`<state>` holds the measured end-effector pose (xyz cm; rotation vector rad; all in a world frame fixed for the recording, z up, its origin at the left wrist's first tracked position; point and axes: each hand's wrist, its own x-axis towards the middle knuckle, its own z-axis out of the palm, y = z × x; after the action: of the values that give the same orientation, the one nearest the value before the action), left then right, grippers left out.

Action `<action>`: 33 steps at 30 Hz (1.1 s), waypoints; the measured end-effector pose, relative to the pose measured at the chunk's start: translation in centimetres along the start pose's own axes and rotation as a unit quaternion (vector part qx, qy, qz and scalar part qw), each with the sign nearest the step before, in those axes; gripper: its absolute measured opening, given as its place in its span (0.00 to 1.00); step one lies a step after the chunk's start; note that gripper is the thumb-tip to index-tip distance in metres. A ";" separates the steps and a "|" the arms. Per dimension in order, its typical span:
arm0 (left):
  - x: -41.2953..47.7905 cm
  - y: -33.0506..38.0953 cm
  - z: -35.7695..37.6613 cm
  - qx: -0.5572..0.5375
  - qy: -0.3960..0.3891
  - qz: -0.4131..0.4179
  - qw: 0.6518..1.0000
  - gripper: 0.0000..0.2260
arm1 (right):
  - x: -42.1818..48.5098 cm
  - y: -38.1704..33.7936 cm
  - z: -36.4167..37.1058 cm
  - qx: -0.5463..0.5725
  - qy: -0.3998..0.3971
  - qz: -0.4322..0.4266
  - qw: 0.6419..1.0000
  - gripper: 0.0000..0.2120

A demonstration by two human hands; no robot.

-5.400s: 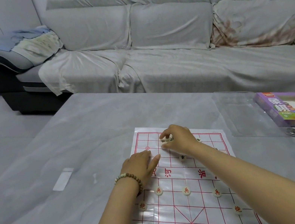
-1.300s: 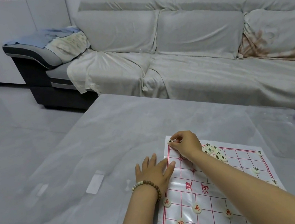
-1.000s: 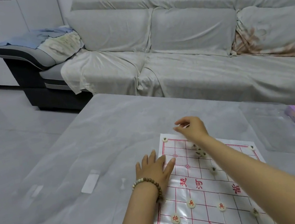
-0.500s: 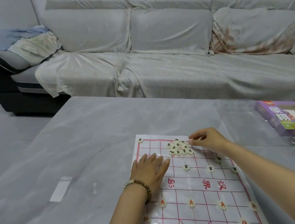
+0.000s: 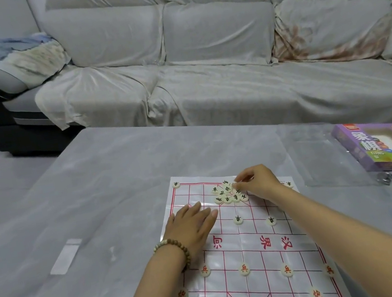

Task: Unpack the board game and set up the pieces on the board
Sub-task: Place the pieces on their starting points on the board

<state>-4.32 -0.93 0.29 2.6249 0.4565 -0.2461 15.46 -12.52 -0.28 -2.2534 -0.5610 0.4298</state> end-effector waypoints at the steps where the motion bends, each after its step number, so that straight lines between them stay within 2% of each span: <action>1: 0.1 0.0 0.0 -0.003 0.004 0.001 1.000 0.23 | -0.1 -0.2 0.0 -0.001 0.002 -0.003 1.000 0.07; 6: -0.1 -0.4 0.0 -0.044 0.034 0.007 0.998 0.23 | -0.6 -1.2 0.2 0.024 0.033 -0.009 0.999 0.06; 9: -0.4 -1.2 -0.7 -0.040 0.068 -0.009 0.997 0.28 | -1.3 -3.1 0.5 0.112 0.047 -0.046 0.991 0.05; 11: -0.5 -2.1 -0.9 -0.009 0.072 -0.027 0.997 0.28 | -2.1 -4.8 1.3 0.121 -0.029 -0.085 0.989 0.06; 14: -1.0 -3.2 -1.2 0.010 0.068 -0.053 0.996 0.22 | -3.3 -6.5 3.8 -0.008 -0.158 -0.138 0.978 0.06; 16: -1.6 -3.7 -1.5 0.011 0.072 -0.063 0.995 0.21 | -3.6 -7.0 5.4 -0.063 -0.180 -0.155 0.969 0.05; 21: -2.5 -4.3 -2.0 -0.002 0.060 -0.074 0.995 0.21 | -3.8 -6.9 6.6 -0.098 -0.064 -0.138 0.984 0.08; 23: -2.6 -4.5 -2.0 -0.007 0.057 -0.070 0.996 0.22 | -4.2 -6.8 6.5 -0.174 -0.035 -0.149 0.973 0.14; 26: -2.5 -4.5 -2.1 -0.005 0.051 -0.069 0.996 0.22 | -4.7 -6.8 6.8 -0.249 -0.035 -0.184 0.950 0.17; 30: -2.5 -4.6 -2.0 -0.007 0.046 -0.071 0.996 0.23 | -4.9 -6.9 7.2 -0.223 -0.054 -0.203 0.952 0.11; 33: -2.5 -4.6 -1.9 -0.009 0.046 -0.070 0.996 0.23 | -4.9 -6.7 7.3 -0.192 -0.046 -0.202 0.959 0.12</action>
<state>-8.10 3.14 0.72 2.5973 0.6720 -0.1653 6.16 -6.60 0.61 -2.4013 -1.2137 0.2307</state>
